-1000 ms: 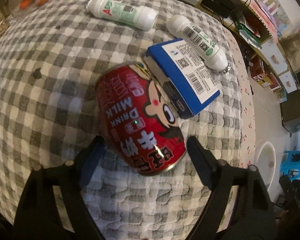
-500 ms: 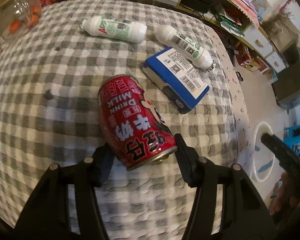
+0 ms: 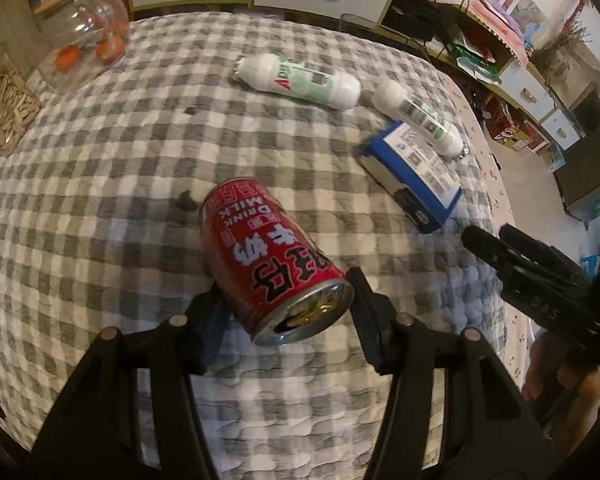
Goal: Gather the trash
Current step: 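Grasp the blue barcode box with the right tool while the left tool lifts the can, then carry the blue box over the bucket and open the right tool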
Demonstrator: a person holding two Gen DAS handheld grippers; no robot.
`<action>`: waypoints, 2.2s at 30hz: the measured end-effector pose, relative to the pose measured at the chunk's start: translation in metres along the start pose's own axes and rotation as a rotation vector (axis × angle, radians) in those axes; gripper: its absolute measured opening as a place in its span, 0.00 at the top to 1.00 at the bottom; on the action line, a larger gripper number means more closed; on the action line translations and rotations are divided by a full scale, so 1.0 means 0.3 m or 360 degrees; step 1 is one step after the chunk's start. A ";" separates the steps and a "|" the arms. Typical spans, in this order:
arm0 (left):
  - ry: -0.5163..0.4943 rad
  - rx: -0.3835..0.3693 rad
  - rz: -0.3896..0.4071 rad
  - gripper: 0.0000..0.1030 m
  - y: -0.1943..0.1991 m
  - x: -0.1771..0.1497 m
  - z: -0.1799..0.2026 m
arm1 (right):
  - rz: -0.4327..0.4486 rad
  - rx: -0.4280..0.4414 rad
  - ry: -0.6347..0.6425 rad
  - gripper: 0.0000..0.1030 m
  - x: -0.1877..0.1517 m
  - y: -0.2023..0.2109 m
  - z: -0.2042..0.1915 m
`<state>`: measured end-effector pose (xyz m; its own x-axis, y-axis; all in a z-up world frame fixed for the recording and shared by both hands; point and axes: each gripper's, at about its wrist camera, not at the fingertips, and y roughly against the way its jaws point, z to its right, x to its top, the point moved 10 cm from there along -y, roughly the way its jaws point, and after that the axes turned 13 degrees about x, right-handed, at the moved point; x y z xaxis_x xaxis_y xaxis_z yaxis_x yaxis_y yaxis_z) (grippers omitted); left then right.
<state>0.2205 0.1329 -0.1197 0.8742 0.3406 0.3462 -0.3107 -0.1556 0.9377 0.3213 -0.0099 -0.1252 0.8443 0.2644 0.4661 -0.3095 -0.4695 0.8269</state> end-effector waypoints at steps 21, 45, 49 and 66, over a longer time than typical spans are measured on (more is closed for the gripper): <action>0.0156 -0.0109 -0.0202 0.45 -0.083 -0.062 -0.083 | -0.0021 -0.0029 0.0165 0.32 0.059 -0.168 -0.077; 0.0107 -0.0267 0.0007 0.48 0.085 0.017 0.008 | 0.0023 -0.0019 0.0169 0.35 -0.007 0.142 -0.029; 0.0070 -0.0284 0.0028 0.49 0.102 0.017 0.049 | 0.0032 -0.0042 0.0165 0.35 -0.029 0.201 0.013; -0.0096 -0.0452 0.0062 0.49 0.184 -0.032 0.299 | 0.0104 -0.0160 0.0017 0.35 -0.116 0.421 0.252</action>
<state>0.2285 0.0380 -0.0740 0.8775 0.2821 0.3879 -0.4293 0.1013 0.8975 0.2860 -0.1421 -0.0608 0.8165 0.2451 0.5228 -0.4063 -0.3994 0.8218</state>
